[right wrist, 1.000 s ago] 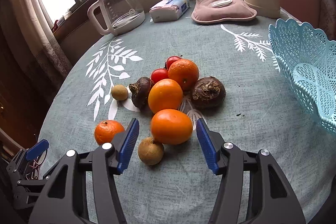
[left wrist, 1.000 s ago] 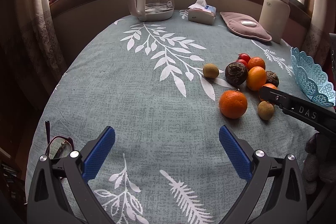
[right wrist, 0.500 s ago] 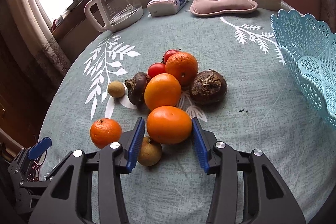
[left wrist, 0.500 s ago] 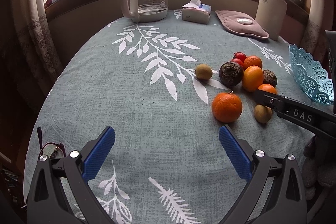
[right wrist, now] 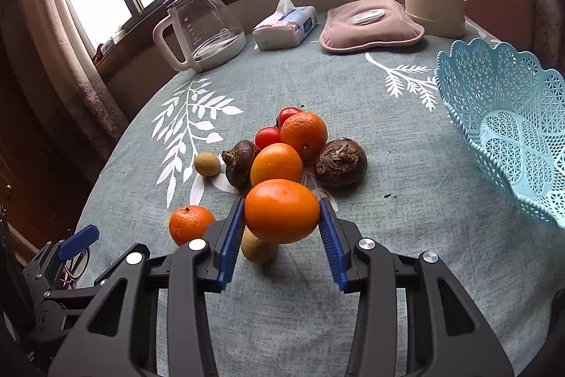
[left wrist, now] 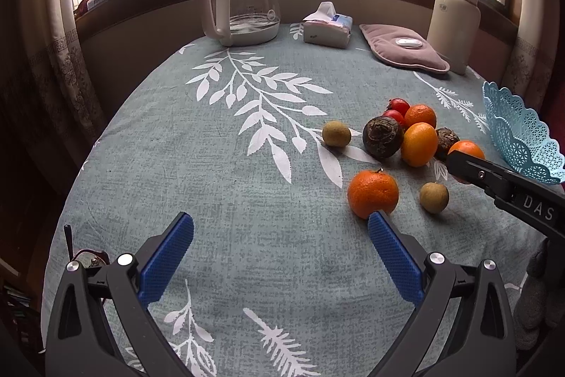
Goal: Organize fruits
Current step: 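Carry the orange into the blue basket with the right tool while the left tool approaches another orange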
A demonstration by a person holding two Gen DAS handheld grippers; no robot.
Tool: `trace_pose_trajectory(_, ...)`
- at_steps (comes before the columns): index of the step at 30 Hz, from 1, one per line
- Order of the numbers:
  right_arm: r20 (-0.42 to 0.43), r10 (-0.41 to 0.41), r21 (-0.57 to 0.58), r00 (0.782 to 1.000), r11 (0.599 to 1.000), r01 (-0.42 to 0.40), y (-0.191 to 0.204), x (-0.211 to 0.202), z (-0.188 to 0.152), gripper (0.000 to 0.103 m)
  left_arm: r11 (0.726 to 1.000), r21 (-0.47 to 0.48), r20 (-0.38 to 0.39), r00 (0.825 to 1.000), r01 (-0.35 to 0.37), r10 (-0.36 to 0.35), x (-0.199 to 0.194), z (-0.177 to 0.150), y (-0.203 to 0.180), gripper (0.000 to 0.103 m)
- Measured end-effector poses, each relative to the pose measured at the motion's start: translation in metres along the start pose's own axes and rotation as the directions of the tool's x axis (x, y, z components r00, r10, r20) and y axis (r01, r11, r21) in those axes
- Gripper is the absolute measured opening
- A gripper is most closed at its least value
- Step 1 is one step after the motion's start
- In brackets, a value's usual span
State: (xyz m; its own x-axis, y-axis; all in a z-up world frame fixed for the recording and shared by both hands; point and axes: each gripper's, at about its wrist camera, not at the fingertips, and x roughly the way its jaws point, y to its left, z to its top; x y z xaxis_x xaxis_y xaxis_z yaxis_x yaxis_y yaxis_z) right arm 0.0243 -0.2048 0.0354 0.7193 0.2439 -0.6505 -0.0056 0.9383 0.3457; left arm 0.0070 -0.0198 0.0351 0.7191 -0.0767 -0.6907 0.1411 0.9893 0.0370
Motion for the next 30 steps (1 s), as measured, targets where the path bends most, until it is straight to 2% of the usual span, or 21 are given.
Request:
trace_pose_trajectory(8,0.042,-0.004,0.028,0.999,1.000,0.003,-0.016,-0.024,0.008,0.044,1.000,0.004,0.001,1.000,0.015,-0.015,0.006,0.009,-0.013,0.098)
trace_pose_trajectory(16,0.077,-0.007,0.038,0.997,0.999,0.004,-0.029,-0.045,0.013,0.044,0.999,0.038,-0.036,0.999,0.036,-0.035,0.028,0.015,-0.034,0.096)
trace_pose_trajectory(21,0.098,-0.015,0.056,0.995,0.998,0.010,-0.039,-0.054,0.018,0.044,0.995,0.054,-0.051,0.995,0.084,-0.081,0.032,0.022,-0.044,0.083)
trace_pose_trajectory(28,0.128,-0.034,0.084,0.991,0.996,0.023,-0.057,-0.067,0.023,0.044,0.989,0.051,-0.084,0.988,0.136,-0.132,0.040,0.023,-0.054,0.079)
trace_pose_trajectory(30,0.139,-0.041,0.096,0.989,0.995,0.027,-0.062,-0.072,0.024,0.044,0.987,0.052,-0.090,0.985,0.150,-0.145,0.042,0.023,-0.056,0.073)
